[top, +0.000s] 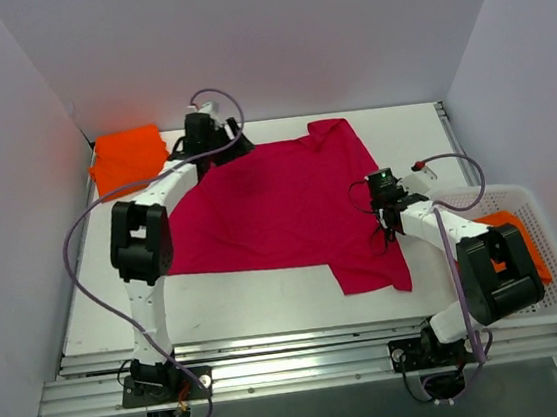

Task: Fold and stack the t-shirts
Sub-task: Flatten the tshirt out

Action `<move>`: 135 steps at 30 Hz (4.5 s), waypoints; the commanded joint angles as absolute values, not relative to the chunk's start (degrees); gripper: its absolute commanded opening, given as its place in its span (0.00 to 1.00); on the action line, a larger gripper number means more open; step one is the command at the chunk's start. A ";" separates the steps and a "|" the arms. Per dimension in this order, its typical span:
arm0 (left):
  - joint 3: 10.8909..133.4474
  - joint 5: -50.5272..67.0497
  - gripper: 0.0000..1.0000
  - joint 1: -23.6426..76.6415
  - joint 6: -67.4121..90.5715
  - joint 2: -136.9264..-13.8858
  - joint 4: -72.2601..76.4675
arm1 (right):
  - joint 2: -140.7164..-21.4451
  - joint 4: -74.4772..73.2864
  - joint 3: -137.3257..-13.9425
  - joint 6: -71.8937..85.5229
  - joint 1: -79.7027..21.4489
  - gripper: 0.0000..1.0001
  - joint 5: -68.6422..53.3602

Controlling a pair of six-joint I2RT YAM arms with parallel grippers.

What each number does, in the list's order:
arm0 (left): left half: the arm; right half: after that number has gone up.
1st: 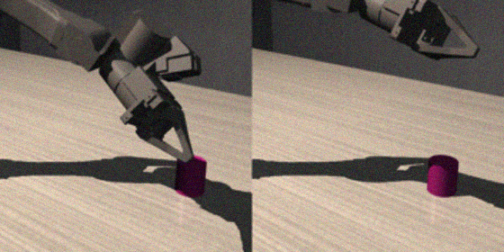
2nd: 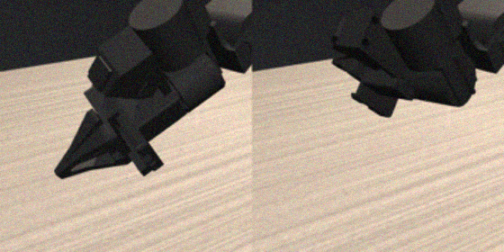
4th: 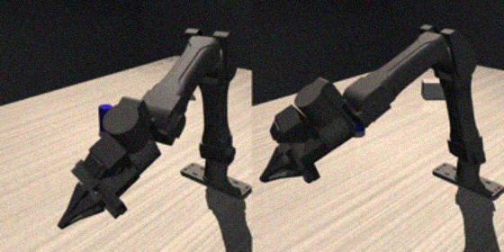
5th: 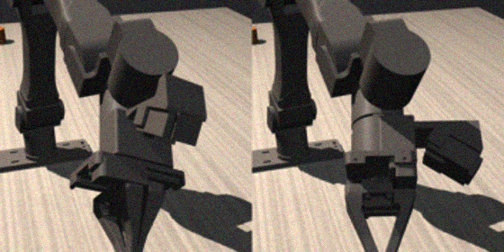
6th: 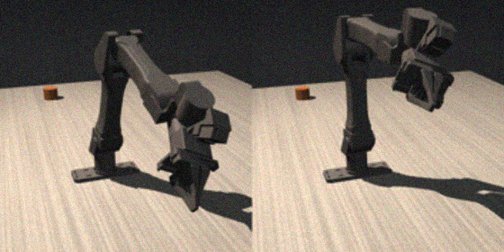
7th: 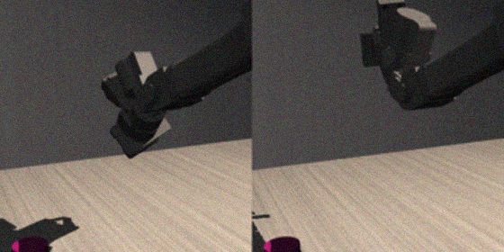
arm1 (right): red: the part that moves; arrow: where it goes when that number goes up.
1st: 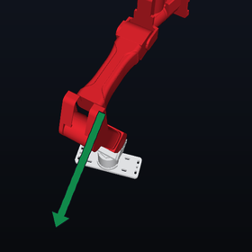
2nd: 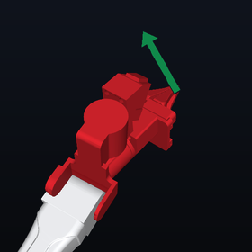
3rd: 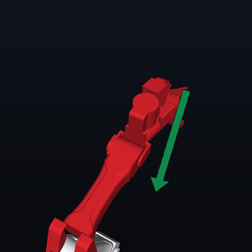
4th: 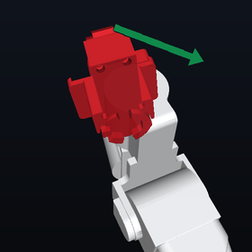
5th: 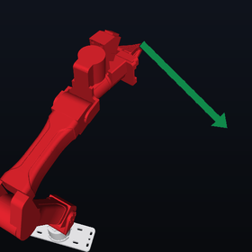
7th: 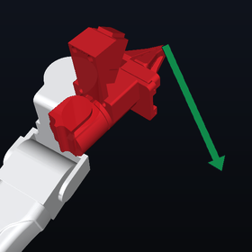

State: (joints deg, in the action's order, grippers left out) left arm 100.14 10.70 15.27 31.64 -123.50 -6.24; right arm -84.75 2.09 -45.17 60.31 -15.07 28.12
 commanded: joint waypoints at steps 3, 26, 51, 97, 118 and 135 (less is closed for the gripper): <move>107.57 22.67 0.79 23.45 28.30 -129.98 -6.16 | -80.60 1.76 -40.79 59.94 -15.82 0.00 25.49; 122.54 7.21 0.74 19.26 25.57 -146.78 -23.73 | -80.42 3.60 -36.47 59.41 -16.17 0.06 26.63; 130.51 10.81 0.69 21.79 15.74 -149.41 -29.44 | -94.12 26.37 -49.12 55.02 -18.19 0.21 17.40; 123.49 9.85 0.63 20.83 15.91 -145.55 -27.33 | -108.54 20.47 -50.89 59.06 -17.41 0.00 22.41; 112.32 7.21 0.62 14.77 18.37 -138.51 -22.59 | -99.23 13.54 -42.46 66.44 -12.22 0.00 29.36; 115.49 15.90 0.77 23.36 14.68 -137.29 -21.71 | -79.47 2.38 -41.48 67.32 -19.07 0.32 36.81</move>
State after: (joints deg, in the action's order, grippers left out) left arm 113.40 12.27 19.29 16.53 -138.43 -20.73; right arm -85.12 8.82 -40.66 66.50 -17.06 29.82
